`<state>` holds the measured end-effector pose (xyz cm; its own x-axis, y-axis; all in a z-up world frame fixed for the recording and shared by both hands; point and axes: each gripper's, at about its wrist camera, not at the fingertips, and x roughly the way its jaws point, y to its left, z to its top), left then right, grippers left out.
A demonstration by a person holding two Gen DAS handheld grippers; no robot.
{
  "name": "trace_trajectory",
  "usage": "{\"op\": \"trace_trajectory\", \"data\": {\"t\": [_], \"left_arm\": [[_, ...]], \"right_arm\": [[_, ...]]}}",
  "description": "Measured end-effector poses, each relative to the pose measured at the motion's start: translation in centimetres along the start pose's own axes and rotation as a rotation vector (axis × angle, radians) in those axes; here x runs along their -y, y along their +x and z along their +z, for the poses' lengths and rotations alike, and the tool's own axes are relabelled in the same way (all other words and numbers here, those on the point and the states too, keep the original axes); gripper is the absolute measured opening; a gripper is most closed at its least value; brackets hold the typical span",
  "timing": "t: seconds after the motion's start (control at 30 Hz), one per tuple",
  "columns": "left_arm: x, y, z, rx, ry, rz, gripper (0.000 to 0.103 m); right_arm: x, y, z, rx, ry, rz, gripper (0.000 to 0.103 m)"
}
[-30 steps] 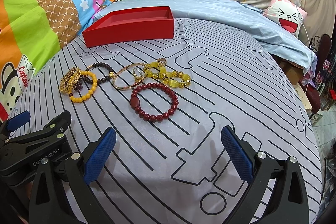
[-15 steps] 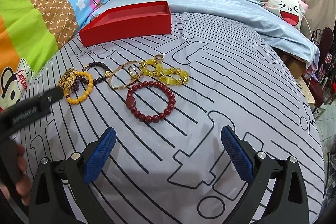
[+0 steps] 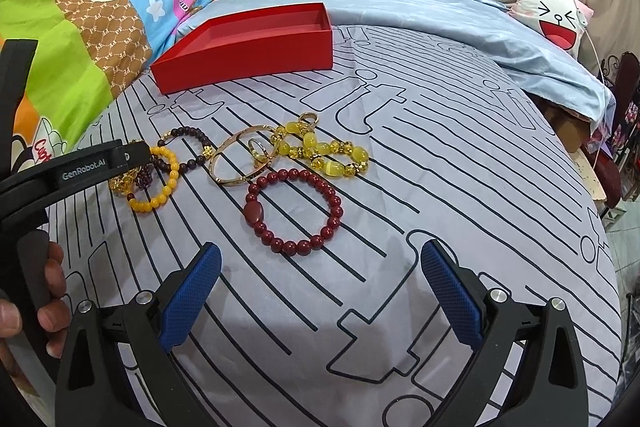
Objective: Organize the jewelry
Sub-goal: 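Grasp the gold twisted cuff with the left tool while the right tool grasps the dark red bead bracelet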
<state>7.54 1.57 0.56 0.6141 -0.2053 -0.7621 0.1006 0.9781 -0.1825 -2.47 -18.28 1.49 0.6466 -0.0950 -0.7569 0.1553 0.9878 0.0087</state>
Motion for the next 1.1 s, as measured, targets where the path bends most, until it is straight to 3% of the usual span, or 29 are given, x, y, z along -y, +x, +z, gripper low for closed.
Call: {"op": "trace_trajectory", "data": {"t": [0.1, 0.6, 1.1], "left_arm": [[0.0, 0.1, 0.0, 0.005, 0.003, 0.0, 0.054], [0.7, -2.7, -0.2, 0.065, 0.038, 0.002, 0.054], [0.6, -4.5, -4.8, 0.047, 0.077, 0.046, 0.054]], "right_arm": [[-0.1, 0.1, 0.1, -0.002, -0.001, 0.001, 0.096], [-0.6, -0.4, 0.2, 0.015, -0.021, 0.0, 0.096], [1.1, -1.2, -0.6, 0.023, 0.008, -0.001, 0.096]]}}
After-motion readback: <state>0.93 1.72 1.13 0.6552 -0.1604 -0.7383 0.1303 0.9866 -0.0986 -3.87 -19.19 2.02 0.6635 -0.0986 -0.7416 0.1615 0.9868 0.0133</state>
